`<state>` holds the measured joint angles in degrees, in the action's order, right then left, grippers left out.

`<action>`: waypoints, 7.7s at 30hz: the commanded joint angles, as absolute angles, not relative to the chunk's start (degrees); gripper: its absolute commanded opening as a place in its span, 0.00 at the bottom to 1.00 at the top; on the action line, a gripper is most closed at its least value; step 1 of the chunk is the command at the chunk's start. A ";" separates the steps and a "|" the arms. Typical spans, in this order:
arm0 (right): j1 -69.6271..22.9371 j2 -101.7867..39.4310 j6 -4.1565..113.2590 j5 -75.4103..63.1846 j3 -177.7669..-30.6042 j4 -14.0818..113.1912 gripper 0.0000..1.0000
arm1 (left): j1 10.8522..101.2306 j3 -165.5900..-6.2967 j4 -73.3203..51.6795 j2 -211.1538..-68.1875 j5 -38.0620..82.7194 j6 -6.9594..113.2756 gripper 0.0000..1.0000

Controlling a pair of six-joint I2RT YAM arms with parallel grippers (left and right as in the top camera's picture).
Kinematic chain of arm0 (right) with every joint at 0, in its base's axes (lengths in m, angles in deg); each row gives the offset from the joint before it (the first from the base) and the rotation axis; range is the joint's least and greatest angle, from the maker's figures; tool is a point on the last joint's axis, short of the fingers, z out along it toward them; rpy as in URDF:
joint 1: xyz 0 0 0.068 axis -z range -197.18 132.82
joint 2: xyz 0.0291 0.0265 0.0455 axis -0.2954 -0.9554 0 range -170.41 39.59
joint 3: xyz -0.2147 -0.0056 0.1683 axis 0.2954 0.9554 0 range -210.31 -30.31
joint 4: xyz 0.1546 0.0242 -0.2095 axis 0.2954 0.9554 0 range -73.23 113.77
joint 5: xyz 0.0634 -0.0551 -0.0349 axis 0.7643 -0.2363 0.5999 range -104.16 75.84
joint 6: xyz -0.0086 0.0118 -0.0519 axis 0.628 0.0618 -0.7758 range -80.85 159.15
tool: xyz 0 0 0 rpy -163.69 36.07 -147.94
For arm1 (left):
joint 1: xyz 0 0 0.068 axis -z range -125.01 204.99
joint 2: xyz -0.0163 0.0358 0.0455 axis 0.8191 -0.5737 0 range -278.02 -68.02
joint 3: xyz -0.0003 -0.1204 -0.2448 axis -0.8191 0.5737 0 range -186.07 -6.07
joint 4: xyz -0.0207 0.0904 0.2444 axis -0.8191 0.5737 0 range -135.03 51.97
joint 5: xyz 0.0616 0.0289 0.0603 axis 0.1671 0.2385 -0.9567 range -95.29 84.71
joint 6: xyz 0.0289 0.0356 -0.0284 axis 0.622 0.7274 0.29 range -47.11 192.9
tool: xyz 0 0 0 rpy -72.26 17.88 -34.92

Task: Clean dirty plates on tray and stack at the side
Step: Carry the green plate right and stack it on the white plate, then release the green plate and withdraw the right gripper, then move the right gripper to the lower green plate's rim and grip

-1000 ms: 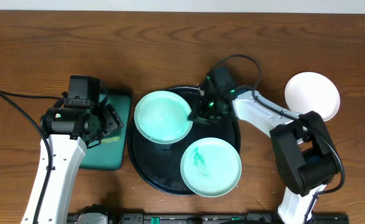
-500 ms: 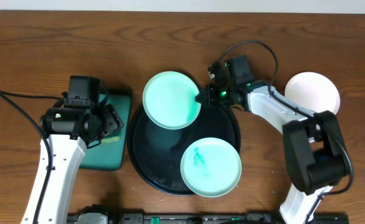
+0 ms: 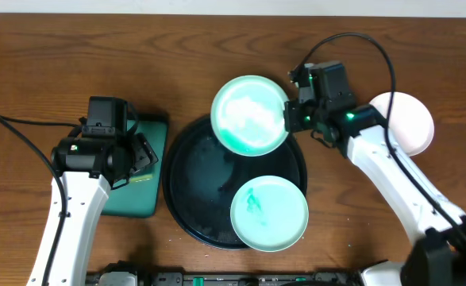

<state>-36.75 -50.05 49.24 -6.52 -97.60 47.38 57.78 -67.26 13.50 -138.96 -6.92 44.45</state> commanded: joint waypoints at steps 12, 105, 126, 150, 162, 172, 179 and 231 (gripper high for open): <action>-43.44 -47.60 37.72 -38.43 -97.66 51.47 0.01 | 57.95 -66.88 13.65 -138.74 -7.03 46.28 0.81; -21.67 -47.73 82.57 -3.06 -97.64 53.59 0.01 | 57.95 -66.88 14.11 -138.76 -7.24 47.18 0.81; 15.62 -52.30 77.24 -14.32 -97.57 62.70 0.01 | 57.95 -66.88 14.06 -138.76 -7.24 47.18 0.81; 15.62 -64.13 70.55 -3.35 -97.66 57.19 0.47 | 57.95 -66.88 14.06 -138.76 -7.24 47.18 0.81; 13.32 -63.89 66.22 0.74 -97.95 55.34 0.22 | 57.95 -66.88 14.09 -138.76 -7.22 47.18 0.81; 5.50 -50.73 59.21 5.48 -98.03 55.36 0.24 | 57.95 -66.88 13.10 -138.76 -7.22 47.16 0.81; -6.68 -38.84 57.09 5.42 -98.03 58.31 0.18 | 57.95 -66.88 13.06 -138.76 -7.20 47.16 0.81; -45.74 -44.37 81.35 -4.42 -76.42 74.74 0.36 | 57.95 -66.86 13.43 -138.76 -7.20 47.18 0.81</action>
